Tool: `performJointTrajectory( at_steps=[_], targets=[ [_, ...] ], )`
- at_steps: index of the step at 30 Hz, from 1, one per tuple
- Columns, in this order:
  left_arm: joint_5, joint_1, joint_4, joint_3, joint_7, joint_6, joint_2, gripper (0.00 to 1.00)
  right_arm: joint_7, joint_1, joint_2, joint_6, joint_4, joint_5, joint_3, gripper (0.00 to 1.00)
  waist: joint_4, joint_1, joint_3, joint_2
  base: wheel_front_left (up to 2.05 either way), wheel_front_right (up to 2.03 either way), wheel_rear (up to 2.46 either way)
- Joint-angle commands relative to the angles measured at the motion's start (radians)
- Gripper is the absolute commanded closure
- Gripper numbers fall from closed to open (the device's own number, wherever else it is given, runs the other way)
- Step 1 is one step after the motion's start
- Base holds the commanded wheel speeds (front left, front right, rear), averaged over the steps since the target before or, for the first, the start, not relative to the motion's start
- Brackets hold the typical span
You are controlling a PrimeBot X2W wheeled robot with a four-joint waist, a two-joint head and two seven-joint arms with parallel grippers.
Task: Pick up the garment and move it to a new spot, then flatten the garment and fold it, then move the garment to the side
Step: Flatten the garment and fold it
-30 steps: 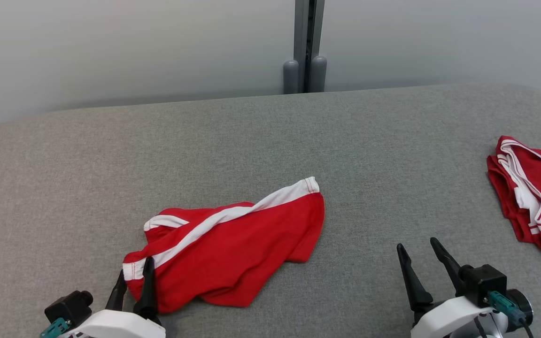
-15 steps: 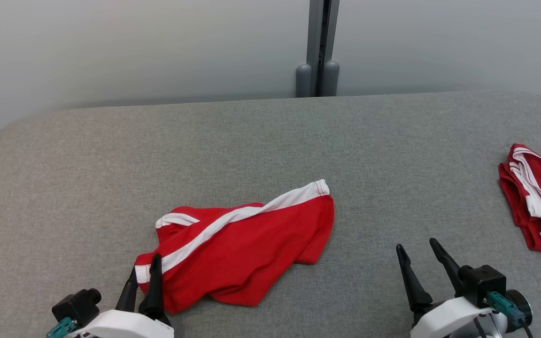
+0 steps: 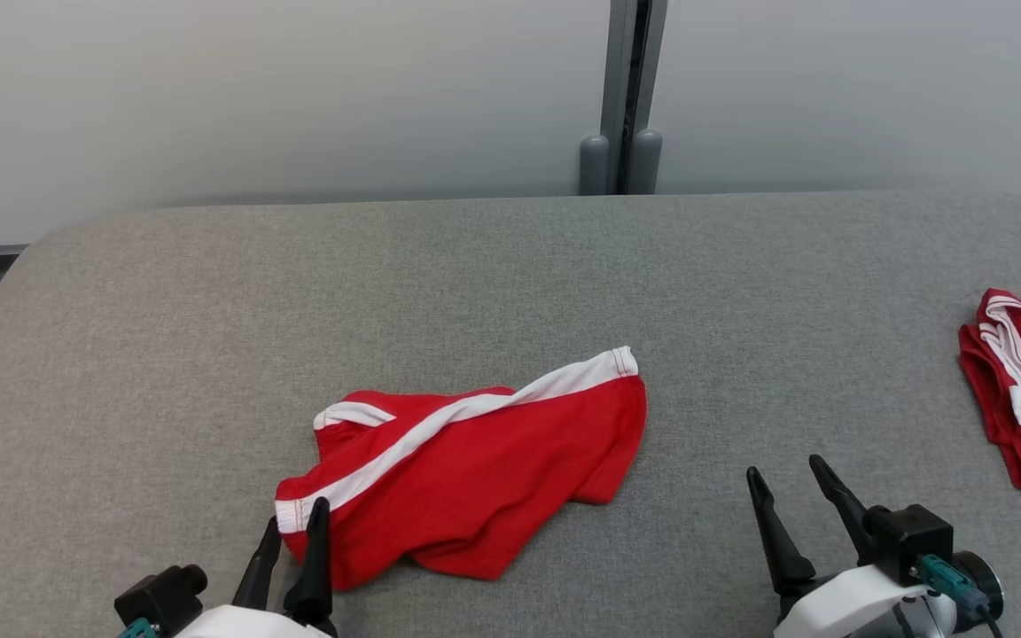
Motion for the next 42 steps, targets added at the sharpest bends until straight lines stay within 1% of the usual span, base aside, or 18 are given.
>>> performJointTrajectory(
  at_steps=[1,2,4,6,7,10,12,17,20,24,29,32,33,36,42],
  targets=[
    [-0.006,0.004,-0.004,0.001,0.000,-0.001,0.009,0.02,-0.005,0.009,-0.005,0.000,0.002,-0.002,0.002,0.00,0.001,0.0000,0.000,0.0000,0.00,0.00,0.00],
    [-0.004,0.005,-0.007,0.006,0.000,-0.001,0.011,0.11,-0.005,0.009,-0.005,0.000,0.002,-0.002,0.001,0.00,0.001,0.0000,0.000,0.0000,0.00,0.00,0.00],
    [-0.003,0.008,-0.011,0.011,0.000,-0.001,0.010,0.23,-0.005,0.009,-0.005,0.000,0.000,-0.002,0.002,0.00,0.002,0.0000,0.001,0.0000,0.00,0.00,0.00],
    [-0.009,0.007,-0.008,0.007,0.000,-0.001,0.011,0.25,-0.005,0.008,-0.005,0.000,0.000,-0.003,0.002,0.00,0.002,0.0000,0.003,0.0000,0.00,0.00,0.00],
    [-0.011,0.004,-0.005,0.004,0.000,-0.001,0.011,0.33,-0.005,0.008,-0.005,0.000,-0.001,-0.003,0.003,0.00,0.002,0.0000,0.003,0.0000,0.00,0.00,0.00],
    [-0.018,-0.006,0.004,0.004,0.000,-0.001,0.011,0.69,-0.005,0.004,-0.005,0.000,-0.001,-0.001,0.003,0.00,0.000,0.0000,0.005,0.0000,0.00,0.00,0.00],
    [-0.018,-0.012,0.003,0.010,0.000,-0.001,0.011,0.99,-0.005,0.001,-0.005,0.000,-0.002,-0.001,0.002,0.00,-0.001,0.0000,0.006,0.0000,0.00,0.00,0.00],
    [0.029,-0.013,-0.036,0.044,0.000,-0.001,0.009,1.00,-0.005,-0.008,-0.005,0.000,-0.008,-0.002,-0.001,0.00,0.012,0.0000,0.019,0.0000,0.00,0.00,0.00],
    [0.062,-0.023,-0.058,0.047,0.000,-0.001,0.008,1.00,-0.005,-0.041,-0.005,0.000,-0.005,0.005,0.008,0.00,0.032,0.0000,0.035,0.0000,0.00,0.00,0.00],
    [0.099,-0.035,-0.070,0.039,0.000,-0.001,0.005,1.00,-0.005,-0.107,-0.006,0.000,0.026,0.047,0.023,0.00,0.068,0.0000,0.066,0.0000,0.00,0.00,0.00],
    [0.122,-0.063,-0.069,0.018,0.000,-0.001,0.004,1.00,-0.005,-0.213,-0.005,0.000,0.099,0.104,0.055,0.00,0.101,0.0000,0.102,0.0000,0.00,0.00,0.00],
    [0.111,-0.082,-0.069,-0.007,0.000,-0.001,0.003,1.00,-0.005,-0.296,-0.005,0.000,0.165,0.149,0.091,0.00,0.119,0.0000,0.130,0.0000,0.00,0.00,0.00],
    [0.102,-0.097,-0.072,-0.026,0.000,-0.001,0.003,1.00,-0.005,-0.349,-0.006,0.000,0.214,0.184,0.114,0.00,0.128,0.0000,0.149,0.0000,0.00,0.00,0.00],
    [0.095,-0.111,-0.072,-0.049,0.000,-0.001,0.003,1.00,-0.004,-0.416,-0.006,0.000,0.279,0.231,0.145,0.00,0.139,0.0000,0.171,0.0000,0.00,0.00,0.00],
    [0.092,-0.136,-0.077,-0.073,0.000,-0.001,0.003,1.00,-0.004,-0.494,-0.007,0.000,0.388,0.301,0.178,0.00,0.150,0.0000,0.208,0.0000,0.00,0.00,0.00]
  ],
)
